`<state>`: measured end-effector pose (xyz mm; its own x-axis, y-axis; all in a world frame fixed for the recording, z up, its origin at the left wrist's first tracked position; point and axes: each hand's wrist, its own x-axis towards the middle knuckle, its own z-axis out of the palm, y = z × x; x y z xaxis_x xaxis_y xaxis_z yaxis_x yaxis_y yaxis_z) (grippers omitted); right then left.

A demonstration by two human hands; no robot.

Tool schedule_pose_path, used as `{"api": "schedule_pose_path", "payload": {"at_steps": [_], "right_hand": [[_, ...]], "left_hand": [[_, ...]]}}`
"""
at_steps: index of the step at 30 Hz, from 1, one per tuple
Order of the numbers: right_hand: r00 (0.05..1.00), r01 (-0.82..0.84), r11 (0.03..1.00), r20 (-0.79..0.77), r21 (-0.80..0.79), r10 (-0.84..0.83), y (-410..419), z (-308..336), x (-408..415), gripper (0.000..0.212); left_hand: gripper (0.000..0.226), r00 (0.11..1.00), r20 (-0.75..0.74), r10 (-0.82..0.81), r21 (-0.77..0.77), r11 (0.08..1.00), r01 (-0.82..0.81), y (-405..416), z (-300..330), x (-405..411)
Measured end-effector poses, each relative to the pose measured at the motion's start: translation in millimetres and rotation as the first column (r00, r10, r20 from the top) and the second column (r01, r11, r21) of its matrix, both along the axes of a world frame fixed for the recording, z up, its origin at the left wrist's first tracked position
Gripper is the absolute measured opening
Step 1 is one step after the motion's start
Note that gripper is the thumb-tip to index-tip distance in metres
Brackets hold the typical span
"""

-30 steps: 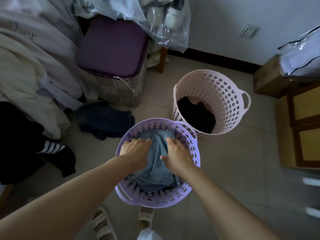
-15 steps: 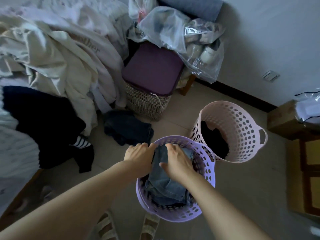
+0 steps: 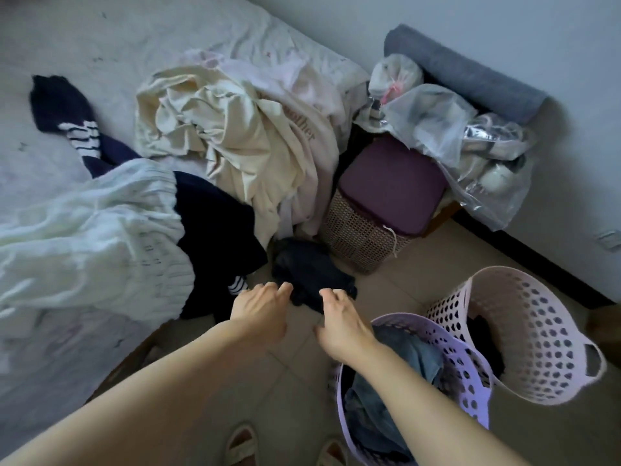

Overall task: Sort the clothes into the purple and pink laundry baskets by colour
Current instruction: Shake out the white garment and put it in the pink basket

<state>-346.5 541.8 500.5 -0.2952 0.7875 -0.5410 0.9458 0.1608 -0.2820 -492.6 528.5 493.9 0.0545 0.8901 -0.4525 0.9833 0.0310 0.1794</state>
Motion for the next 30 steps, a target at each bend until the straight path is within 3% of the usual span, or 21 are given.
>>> {"api": "schedule_pose_path", "payload": {"at_steps": [17,30], "right_hand": [[0.964,-0.258,0.965,-0.049,0.038,0.26,73,-4,-167,0.058],[0.862,-0.496,0.867,-0.145,-0.048,0.485,132,-67,-296,0.063]], "left_hand": [[0.052,0.953,-0.029,0.303,-0.005,0.953,-0.303,23,0,-155],[0.064,0.804,-0.17,0.57,-0.071,0.807,-0.586,54,-66,-248]]}}
